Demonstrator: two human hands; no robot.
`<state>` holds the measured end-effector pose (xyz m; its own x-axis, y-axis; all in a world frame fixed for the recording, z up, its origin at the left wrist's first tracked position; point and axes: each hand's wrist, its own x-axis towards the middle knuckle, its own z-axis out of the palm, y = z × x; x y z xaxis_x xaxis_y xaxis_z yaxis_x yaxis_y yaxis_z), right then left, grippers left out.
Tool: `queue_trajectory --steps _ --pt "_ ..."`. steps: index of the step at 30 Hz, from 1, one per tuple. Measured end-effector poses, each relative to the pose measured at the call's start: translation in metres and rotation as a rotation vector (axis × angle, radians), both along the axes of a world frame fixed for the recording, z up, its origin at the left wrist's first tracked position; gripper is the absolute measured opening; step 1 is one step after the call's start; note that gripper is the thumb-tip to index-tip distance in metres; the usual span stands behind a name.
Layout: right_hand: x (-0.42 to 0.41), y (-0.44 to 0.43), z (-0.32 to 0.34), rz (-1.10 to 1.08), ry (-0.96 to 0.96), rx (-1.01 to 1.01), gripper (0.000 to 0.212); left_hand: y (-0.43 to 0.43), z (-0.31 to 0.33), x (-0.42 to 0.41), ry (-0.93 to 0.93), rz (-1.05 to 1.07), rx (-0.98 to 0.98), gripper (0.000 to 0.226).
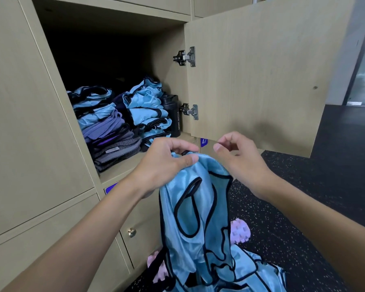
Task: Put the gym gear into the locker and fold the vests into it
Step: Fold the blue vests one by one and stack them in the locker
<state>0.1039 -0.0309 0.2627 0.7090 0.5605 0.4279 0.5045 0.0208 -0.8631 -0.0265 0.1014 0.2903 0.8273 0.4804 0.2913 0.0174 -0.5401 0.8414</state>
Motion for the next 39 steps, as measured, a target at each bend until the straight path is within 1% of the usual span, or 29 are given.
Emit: queue_trajectory --steps 2,4,6,9,12,15,19,24,26,28,30,32,33,36,39 --pt "-0.007 -0.003 0.001 0.060 -0.046 0.038 0.012 0.001 0.000 0.001 -0.056 0.025 -0.027 0.014" --pt "-0.013 -0.006 0.001 0.153 -0.101 -0.030 0.017 0.001 0.001 0.000 -0.093 0.025 -0.063 0.015" --pt "-0.016 -0.007 -0.001 0.202 -0.140 -0.136 0.014 0.001 0.002 -0.003 -0.108 0.007 -0.123 0.017" --pt "-0.016 -0.006 -0.005 0.183 -0.108 -0.149 0.007 0.001 0.003 -0.007 -0.105 -0.015 -0.186 0.016" --pt "-0.014 -0.008 -0.005 0.129 -0.037 -0.109 0.011 0.005 0.000 -0.012 -0.012 -0.044 -0.086 0.016" --pt "-0.013 -0.011 -0.005 0.179 0.076 -0.095 0.016 0.005 -0.003 -0.017 0.110 -0.072 0.002 0.016" --pt "-0.008 -0.015 -0.008 0.214 0.136 -0.131 0.020 0.003 -0.006 -0.019 0.140 -0.043 0.055 0.005" --pt "0.001 -0.013 -0.018 0.166 0.038 -0.182 0.006 0.003 -0.014 -0.013 0.092 0.027 0.117 0.011" --pt "0.000 -0.010 -0.022 0.154 0.027 -0.123 0.008 0.001 -0.016 -0.008 0.059 0.032 0.125 0.013" --pt "-0.001 -0.009 -0.023 0.187 0.037 -0.066 0.015 -0.001 -0.017 -0.003 0.031 0.019 0.129 0.014" --pt "-0.001 -0.007 -0.023 0.254 0.006 -0.115 0.018 -0.003 -0.017 0.001 0.013 0.000 0.119 0.013" --pt "-0.001 -0.006 -0.025 0.286 -0.044 -0.187 0.015 -0.004 -0.018 0.004 0.000 -0.001 0.108 0.012" --pt "0.001 -0.005 -0.025 0.279 -0.056 -0.201 0.012 -0.004 -0.018 0.005 -0.003 0.004 0.108 0.013" --pt "0.009 -0.004 -0.027 0.208 -0.074 -0.212 0.017 -0.001 -0.019 0.006 0.012 0.031 0.150 0.015" --pt "0.015 -0.008 -0.026 0.174 -0.066 -0.206 0.016 0.003 -0.020 0.006 0.043 0.040 0.169 0.016"
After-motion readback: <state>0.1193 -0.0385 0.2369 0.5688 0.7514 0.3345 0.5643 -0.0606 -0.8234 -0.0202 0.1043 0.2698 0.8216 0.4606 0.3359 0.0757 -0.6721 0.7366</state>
